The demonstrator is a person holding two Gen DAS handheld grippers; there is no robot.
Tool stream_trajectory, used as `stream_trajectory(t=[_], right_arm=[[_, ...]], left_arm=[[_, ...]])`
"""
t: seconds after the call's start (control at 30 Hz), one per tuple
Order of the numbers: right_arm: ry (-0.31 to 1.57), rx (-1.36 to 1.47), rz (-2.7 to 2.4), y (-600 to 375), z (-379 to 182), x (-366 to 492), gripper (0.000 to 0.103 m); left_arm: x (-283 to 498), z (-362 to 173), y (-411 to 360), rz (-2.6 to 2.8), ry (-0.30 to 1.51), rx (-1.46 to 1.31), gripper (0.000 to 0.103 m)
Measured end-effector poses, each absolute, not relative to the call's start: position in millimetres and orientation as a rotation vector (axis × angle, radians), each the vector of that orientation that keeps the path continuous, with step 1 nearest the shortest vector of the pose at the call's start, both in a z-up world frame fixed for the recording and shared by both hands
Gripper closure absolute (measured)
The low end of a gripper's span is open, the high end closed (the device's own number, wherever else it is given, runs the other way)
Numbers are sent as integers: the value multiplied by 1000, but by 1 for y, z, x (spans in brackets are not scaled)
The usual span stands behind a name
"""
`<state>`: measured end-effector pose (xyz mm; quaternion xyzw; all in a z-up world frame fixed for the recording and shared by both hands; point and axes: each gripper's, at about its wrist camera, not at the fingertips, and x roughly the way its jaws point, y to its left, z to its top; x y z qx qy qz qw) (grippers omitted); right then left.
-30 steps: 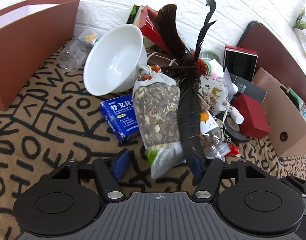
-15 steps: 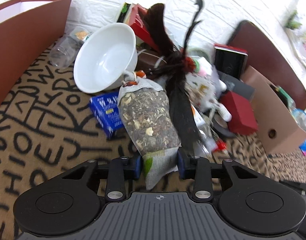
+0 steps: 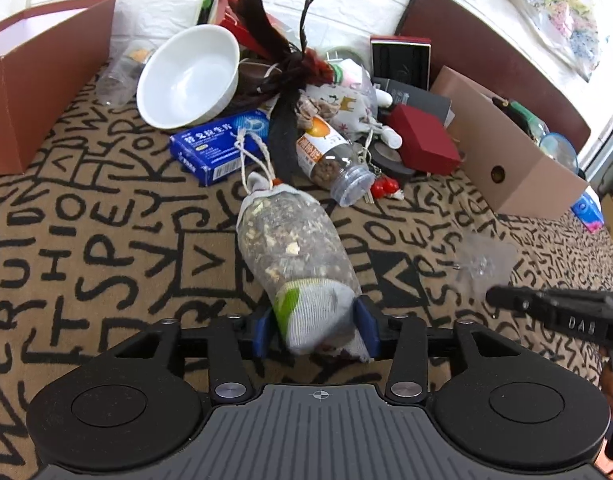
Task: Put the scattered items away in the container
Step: 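Grasp the herb sachet with left tool while right tool grasps clear plastic piece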
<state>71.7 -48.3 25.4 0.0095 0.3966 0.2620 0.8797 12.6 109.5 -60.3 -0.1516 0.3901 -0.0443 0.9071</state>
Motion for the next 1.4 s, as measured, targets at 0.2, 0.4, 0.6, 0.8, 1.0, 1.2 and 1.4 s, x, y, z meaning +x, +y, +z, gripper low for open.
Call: stream_trajectory(t=[0.2, 0.4, 0.6, 0.8, 1.0, 1.2, 1.4], right_arm=[[817, 28, 552, -49, 21, 74, 97], [813, 32, 548, -45, 19, 85, 96], [809, 29, 537, -41, 17, 93, 80], [815, 37, 530, -36, 13, 100, 80], [814, 43, 551, -36, 15, 95, 102], [760, 61, 579, -45, 35, 81, 103], [706, 74, 587, -56, 53, 69, 103]], left_arm=[[26, -62, 114, -43, 788, -356, 25], [39, -66, 118, -29, 800, -348, 46], [42, -68, 122, -47, 806, -361, 28], [54, -73, 126, -33, 804, -377, 34], [42, -62, 119, -69, 806, -314, 52], [19, -40, 94, -153, 771, -237, 52], [13, -11, 67, -221, 693, -198, 52]])
